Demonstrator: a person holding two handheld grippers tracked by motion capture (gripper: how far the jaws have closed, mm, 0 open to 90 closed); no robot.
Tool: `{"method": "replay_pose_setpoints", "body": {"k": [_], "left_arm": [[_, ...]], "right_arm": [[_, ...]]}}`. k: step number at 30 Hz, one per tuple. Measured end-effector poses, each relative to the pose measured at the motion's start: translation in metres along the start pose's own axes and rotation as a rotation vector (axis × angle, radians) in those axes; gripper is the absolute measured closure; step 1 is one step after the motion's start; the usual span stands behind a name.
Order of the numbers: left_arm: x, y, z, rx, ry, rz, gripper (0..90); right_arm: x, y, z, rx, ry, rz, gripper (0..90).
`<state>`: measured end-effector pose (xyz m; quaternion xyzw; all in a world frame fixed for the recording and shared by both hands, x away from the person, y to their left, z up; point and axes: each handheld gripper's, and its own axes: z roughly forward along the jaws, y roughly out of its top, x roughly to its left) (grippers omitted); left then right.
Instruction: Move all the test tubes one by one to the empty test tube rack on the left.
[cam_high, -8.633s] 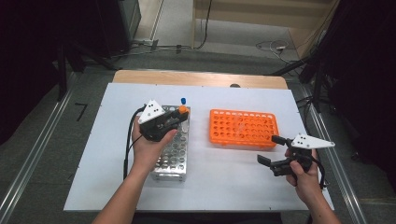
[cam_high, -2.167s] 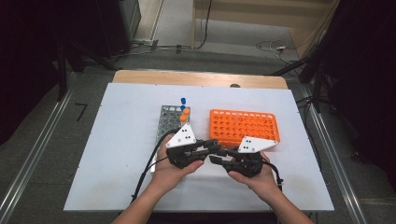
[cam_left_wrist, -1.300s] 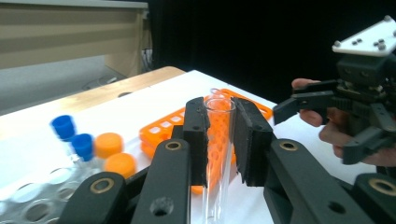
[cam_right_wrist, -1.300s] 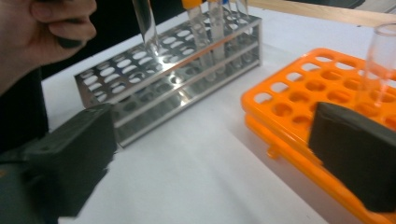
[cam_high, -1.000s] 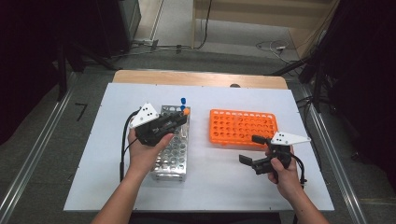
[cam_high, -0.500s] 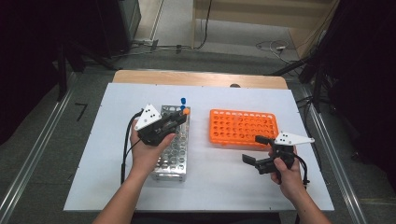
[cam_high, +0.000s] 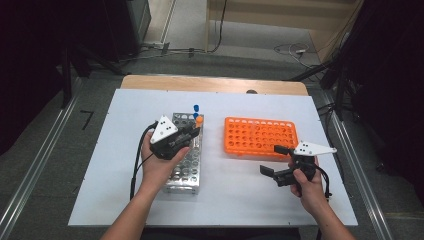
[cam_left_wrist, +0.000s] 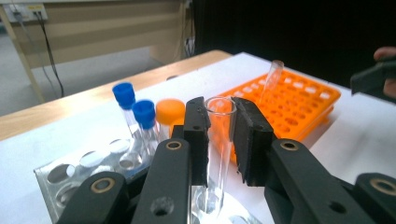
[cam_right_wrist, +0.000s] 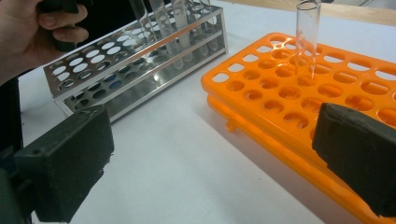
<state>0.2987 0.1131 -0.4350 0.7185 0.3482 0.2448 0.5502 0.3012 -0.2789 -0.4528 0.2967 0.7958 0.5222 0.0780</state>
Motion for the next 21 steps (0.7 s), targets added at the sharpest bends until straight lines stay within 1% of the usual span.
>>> {"method": "replay_pose_setpoints", "body": {"k": [4, 7, 9, 11, 13, 18, 19, 21], "left_arm": [[-0.002, -0.0022, 0.0036, 0.054, 0.009, 0.012, 76.4], [-0.0014, -0.002, 0.004, 0.071, 0.007, -0.009, 75.8], [0.0004, -0.0019, 0.0039, 0.079, -0.011, -0.031, 73.4], [0.0012, -0.0016, 0.0031, 0.072, -0.024, -0.05, 66.9], [0.002, -0.0014, 0.0024, 0.071, -0.029, -0.061, 62.8], [0.0033, -0.0003, 0.0001, 0.046, -0.099, -0.11, 45.3], [0.0034, 0.0003, -0.0008, 0.037, -0.105, -0.12, 40.7], [0.0034, 0.0018, -0.0023, 0.028, -0.119, -0.147, 26.7]], "right_arm": [[-0.0011, -0.0001, 0.0012, 0.002, 0.0, 0.003, 0.0], [-0.0015, -0.0004, 0.0027, 0.005, 0.0, 0.001, 0.0], [-0.0021, -0.0006, 0.0038, 0.006, -0.002, 0.004, 0.0], [-0.0029, -0.0007, 0.0044, 0.008, -0.005, 0.003, 0.0], [-0.0035, -0.0006, 0.0044, 0.008, -0.007, 0.003, 0.0], [-0.0043, 0.0006, 0.0039, 0.003, -0.016, 0.001, 0.0], [-0.0041, 0.0011, 0.0039, 0.003, -0.016, 0.001, 0.0], [-0.004, 0.0023, 0.0038, 0.002, -0.018, 0.0, 0.0]]}}
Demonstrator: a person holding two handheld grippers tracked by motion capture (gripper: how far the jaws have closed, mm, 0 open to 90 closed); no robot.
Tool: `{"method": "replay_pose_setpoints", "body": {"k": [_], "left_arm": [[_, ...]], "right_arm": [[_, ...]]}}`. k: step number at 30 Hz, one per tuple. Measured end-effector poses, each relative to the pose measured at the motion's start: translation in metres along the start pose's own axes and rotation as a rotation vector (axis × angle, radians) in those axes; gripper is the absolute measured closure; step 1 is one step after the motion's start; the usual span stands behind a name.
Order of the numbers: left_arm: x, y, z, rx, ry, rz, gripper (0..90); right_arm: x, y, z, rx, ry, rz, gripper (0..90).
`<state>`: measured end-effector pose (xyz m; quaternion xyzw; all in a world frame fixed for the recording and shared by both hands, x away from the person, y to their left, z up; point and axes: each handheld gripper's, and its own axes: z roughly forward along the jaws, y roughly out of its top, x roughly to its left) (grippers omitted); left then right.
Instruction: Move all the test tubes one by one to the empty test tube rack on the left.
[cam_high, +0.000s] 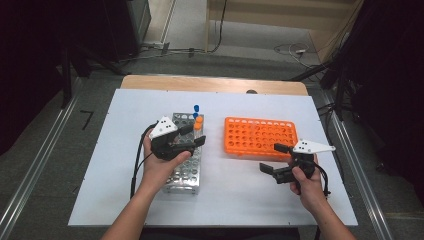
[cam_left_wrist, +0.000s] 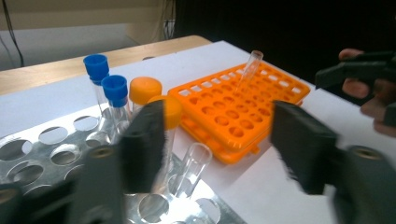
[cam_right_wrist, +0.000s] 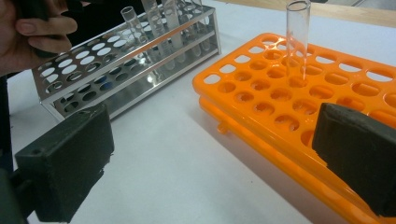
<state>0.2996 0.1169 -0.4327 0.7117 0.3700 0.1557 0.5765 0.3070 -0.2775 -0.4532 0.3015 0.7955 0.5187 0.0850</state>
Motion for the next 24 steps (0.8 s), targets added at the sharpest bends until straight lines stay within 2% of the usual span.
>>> {"method": "replay_pose_setpoints", "body": {"k": [3, 8, 11, 16, 23, 24], "left_arm": [[-0.001, 0.001, -0.003, 0.004, -0.02, -0.01, 14.2], [-0.003, -0.001, -0.009, 0.006, -0.062, -0.015, 1.6], [-0.002, -0.003, -0.012, 0.001, -0.082, -0.033, 0.0], [-0.006, -0.009, -0.019, 0.001, -0.096, -0.028, 0.0], [-0.005, -0.016, -0.024, 0.013, -0.091, -0.039, 0.0], [-0.005, -0.016, -0.024, 0.012, -0.09, -0.04, 0.0]], "right_arm": [[0.0, 0.003, 0.001, -0.007, -0.006, 0.001, 0.0], [-0.004, 0.01, 0.003, -0.019, -0.017, 0.013, 0.0], [-0.004, 0.015, 0.004, -0.026, -0.023, 0.021, 0.0], [-0.008, 0.024, 0.008, -0.032, -0.039, 0.019, 0.0], [-0.019, 0.034, 0.023, -0.032, -0.061, 0.041, 0.0], [-0.021, 0.035, 0.026, -0.031, -0.068, 0.045, 2.3]]}}
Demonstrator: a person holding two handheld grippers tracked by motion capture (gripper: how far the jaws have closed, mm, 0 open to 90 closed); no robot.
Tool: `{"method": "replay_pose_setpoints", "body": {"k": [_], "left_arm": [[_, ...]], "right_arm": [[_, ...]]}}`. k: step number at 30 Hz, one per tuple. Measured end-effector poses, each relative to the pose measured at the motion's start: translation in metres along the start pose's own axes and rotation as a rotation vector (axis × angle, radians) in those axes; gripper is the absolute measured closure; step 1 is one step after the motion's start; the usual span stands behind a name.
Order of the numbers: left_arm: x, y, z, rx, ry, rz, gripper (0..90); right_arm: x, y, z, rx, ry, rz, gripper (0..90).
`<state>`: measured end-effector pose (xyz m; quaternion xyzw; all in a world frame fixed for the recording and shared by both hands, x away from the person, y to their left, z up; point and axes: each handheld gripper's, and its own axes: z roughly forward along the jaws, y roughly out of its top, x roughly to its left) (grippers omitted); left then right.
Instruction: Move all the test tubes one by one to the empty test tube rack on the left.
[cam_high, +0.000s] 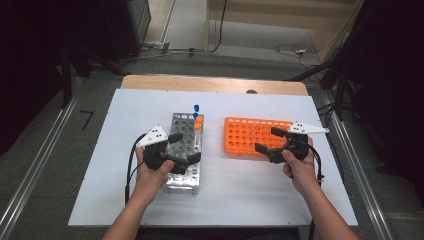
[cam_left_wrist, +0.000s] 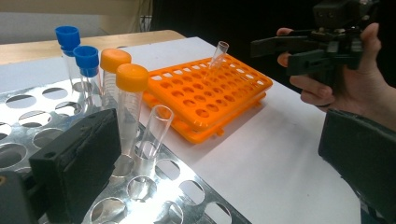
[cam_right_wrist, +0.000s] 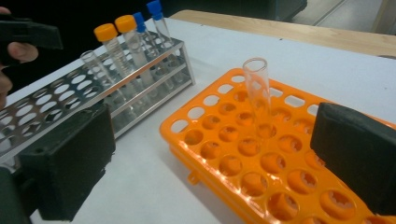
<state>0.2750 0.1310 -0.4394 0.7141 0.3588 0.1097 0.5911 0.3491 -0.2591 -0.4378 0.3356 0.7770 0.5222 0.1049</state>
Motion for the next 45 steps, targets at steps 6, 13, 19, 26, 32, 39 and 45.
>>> {"method": "replay_pose_setpoints", "body": {"k": [6, 13, 19, 26, 32, 39, 45], "left_arm": [[-0.001, 0.0, 0.002, 0.001, 0.001, 0.001, 0.0], [-0.001, 0.0, 0.001, -0.001, 0.002, -0.005, 0.0], [-0.002, 0.001, 0.001, -0.001, -0.004, -0.002, 0.0], [-0.003, 0.002, 0.001, 0.0, 0.015, -0.01, 0.0], [-0.009, 0.005, 0.002, 0.0, 0.019, 0.006, 0.0], [-0.015, 0.007, 0.004, 0.007, 0.012, 0.021, 0.1], [-0.017, 0.008, 0.004, 0.005, 0.007, 0.026, 0.1]], "right_arm": [[-0.007, 0.003, 0.02, 0.029, -0.086, 0.019, 17.5], [-0.012, -0.001, 0.042, 0.054, -0.151, 0.059, 41.7], [-0.009, -0.004, 0.057, 0.072, -0.174, 0.072, 53.9], [-0.007, -0.008, 0.066, 0.081, -0.235, 0.076, 60.6], [-0.005, -0.009, 0.066, 0.084, -0.288, 0.039, 72.6], [-0.009, -0.005, 0.055, 0.037, -0.262, 0.044, 74.0], [-0.005, 0.002, 0.041, -0.012, -0.248, 0.036, 74.0]]}}
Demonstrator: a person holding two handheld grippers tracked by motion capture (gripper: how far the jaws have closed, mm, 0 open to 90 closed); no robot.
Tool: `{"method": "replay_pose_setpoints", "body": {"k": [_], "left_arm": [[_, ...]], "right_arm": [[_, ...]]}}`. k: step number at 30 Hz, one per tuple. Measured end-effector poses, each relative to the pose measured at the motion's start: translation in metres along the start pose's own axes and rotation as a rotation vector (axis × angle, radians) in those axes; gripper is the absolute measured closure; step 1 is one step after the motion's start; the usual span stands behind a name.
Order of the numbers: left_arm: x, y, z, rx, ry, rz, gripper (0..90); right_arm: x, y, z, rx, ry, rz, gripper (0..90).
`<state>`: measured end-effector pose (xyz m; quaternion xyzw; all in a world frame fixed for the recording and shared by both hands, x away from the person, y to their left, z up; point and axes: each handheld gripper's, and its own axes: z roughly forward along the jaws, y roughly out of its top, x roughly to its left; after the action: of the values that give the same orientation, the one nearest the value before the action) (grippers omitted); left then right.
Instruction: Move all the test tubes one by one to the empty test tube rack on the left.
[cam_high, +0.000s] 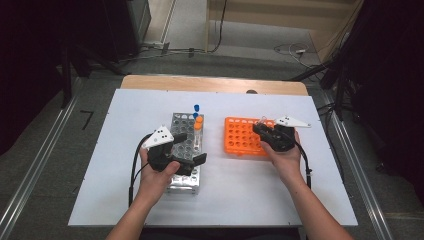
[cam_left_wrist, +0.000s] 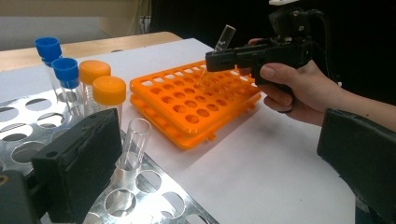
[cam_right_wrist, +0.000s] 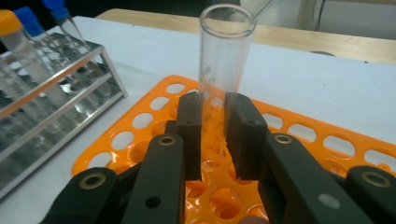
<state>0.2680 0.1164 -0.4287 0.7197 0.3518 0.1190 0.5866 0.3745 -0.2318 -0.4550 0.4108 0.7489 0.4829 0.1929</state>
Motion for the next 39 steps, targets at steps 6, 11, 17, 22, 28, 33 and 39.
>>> {"method": "replay_pose_setpoints", "body": {"k": [6, 11, 17, 22, 28, 33, 39], "left_arm": [[-0.003, 0.002, 0.0, -0.006, -0.007, 0.004, 0.1], [-0.006, 0.002, 0.001, -0.007, -0.016, 0.015, 0.1], [-0.01, 0.003, 0.002, -0.012, -0.024, 0.022, 0.1], [-0.013, 0.003, 0.004, -0.008, -0.036, 0.027, 0.1], [-0.019, 0.003, 0.008, -0.005, -0.052, 0.046, 0.1], [-0.026, 0.005, 0.01, -0.011, -0.068, 0.065, 4.5], [-0.037, 0.009, 0.017, -0.003, -0.07, 0.084, 19.9]], "right_arm": [[0.006, 0.004, -0.016, -0.023, 0.042, -0.015, 74.1], [0.015, 0.006, -0.03, -0.021, 0.095, -0.042, 74.1], [0.029, 0.003, -0.043, -0.016, 0.168, -0.07, 74.1], [0.037, 0.001, -0.05, -0.014, 0.206, -0.093, 74.1], [0.046, -0.003, -0.057, 0.0, 0.266, -0.121, 74.0], [0.055, -0.004, -0.059, 0.021, 0.314, -0.149, 74.1], [0.07, -0.004, -0.058, 0.041, 0.354, -0.192, 74.1]]}}
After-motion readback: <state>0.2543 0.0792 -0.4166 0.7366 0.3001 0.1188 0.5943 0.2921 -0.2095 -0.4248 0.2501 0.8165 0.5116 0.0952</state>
